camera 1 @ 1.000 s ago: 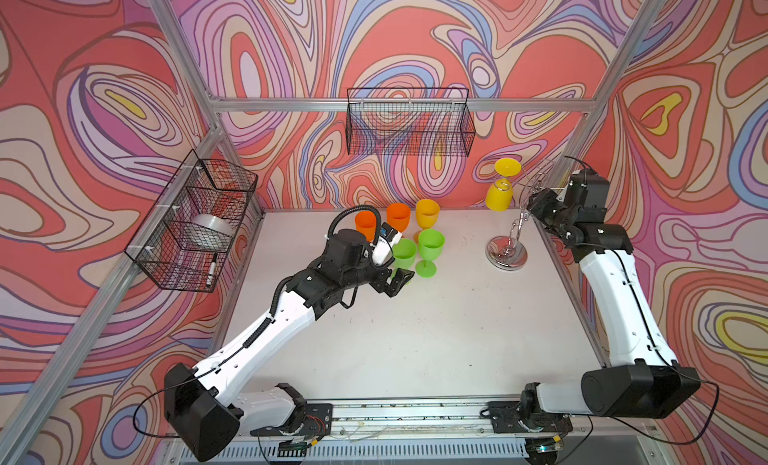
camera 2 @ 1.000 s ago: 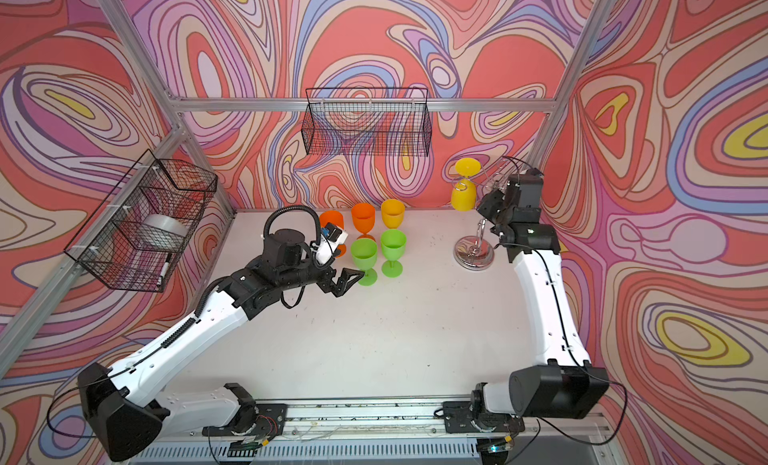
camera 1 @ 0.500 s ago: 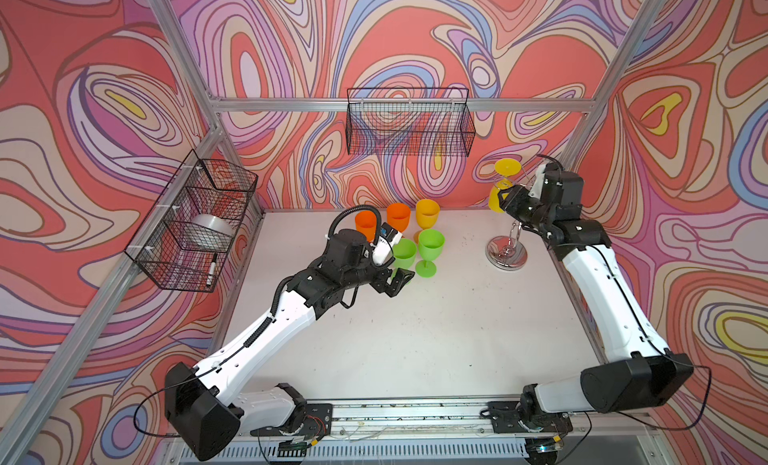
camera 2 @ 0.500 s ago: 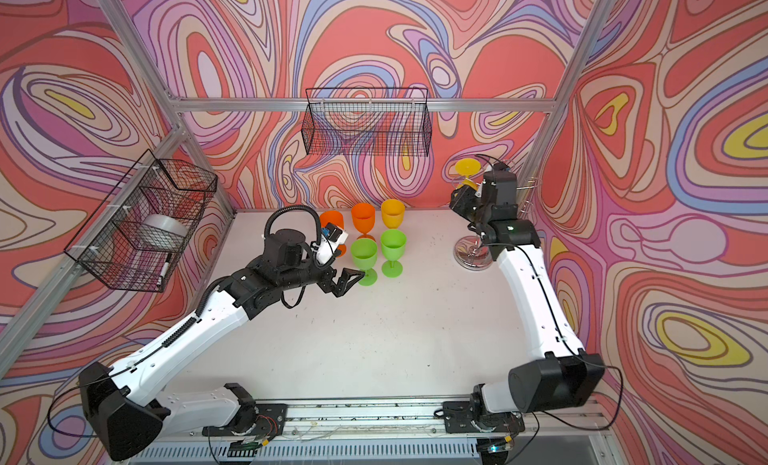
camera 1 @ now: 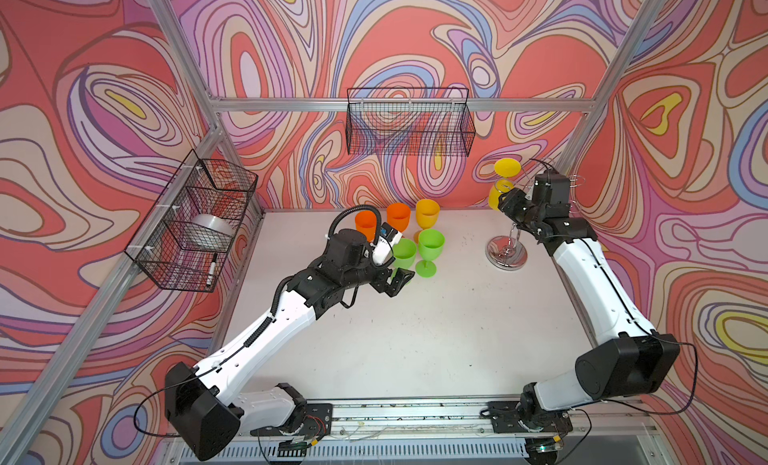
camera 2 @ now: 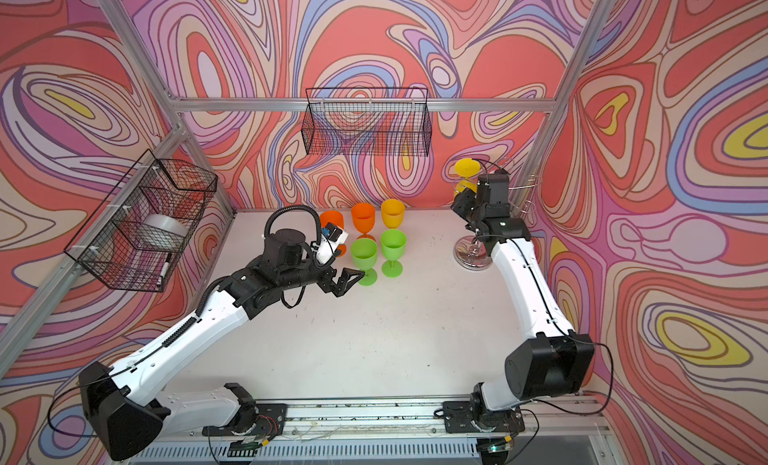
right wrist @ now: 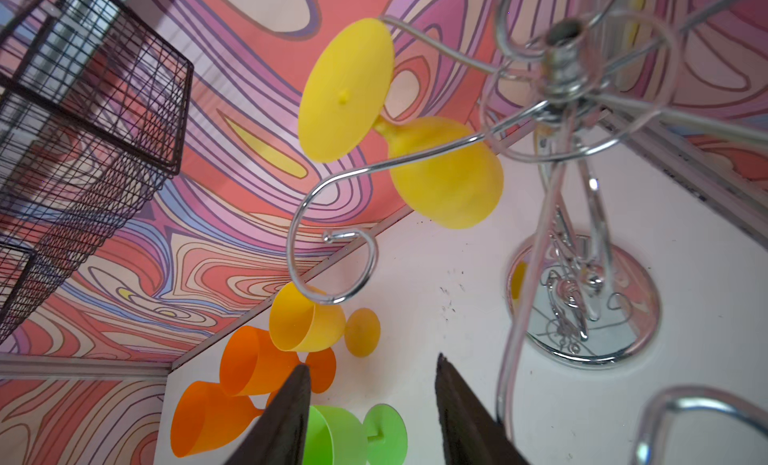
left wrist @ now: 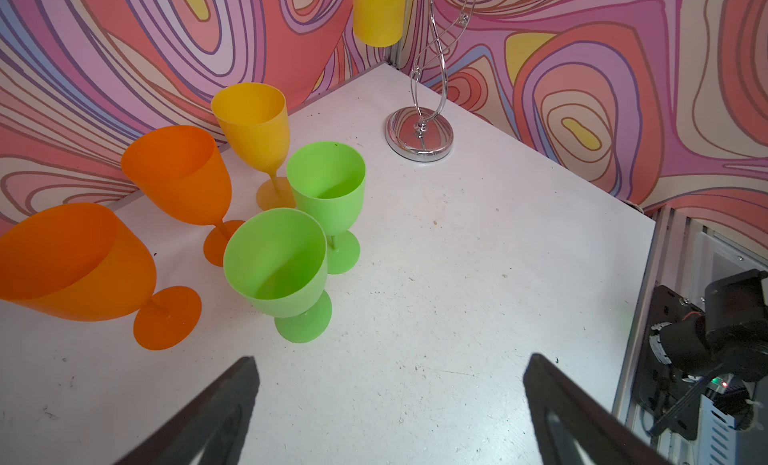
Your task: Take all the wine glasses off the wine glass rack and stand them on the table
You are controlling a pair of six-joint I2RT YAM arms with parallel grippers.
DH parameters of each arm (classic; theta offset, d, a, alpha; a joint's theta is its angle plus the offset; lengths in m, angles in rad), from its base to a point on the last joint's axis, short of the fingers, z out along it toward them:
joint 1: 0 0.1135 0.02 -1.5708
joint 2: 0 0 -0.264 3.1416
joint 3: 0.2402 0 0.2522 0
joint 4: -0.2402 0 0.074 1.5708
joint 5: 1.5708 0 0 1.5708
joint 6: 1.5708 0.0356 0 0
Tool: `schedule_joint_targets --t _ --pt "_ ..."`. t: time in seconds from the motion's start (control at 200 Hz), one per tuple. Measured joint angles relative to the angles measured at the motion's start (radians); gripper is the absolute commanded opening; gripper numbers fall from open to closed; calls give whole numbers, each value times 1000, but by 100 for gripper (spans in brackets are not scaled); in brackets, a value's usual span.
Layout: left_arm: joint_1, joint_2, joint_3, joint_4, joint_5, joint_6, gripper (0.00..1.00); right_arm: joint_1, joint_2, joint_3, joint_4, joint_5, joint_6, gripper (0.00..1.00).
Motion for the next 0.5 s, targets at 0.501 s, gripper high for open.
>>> schedule_joint_targets --t 0.501 --pt "0 5 3 -1 0 -24 99 -154 -196 -13 -122 23 -77 51"
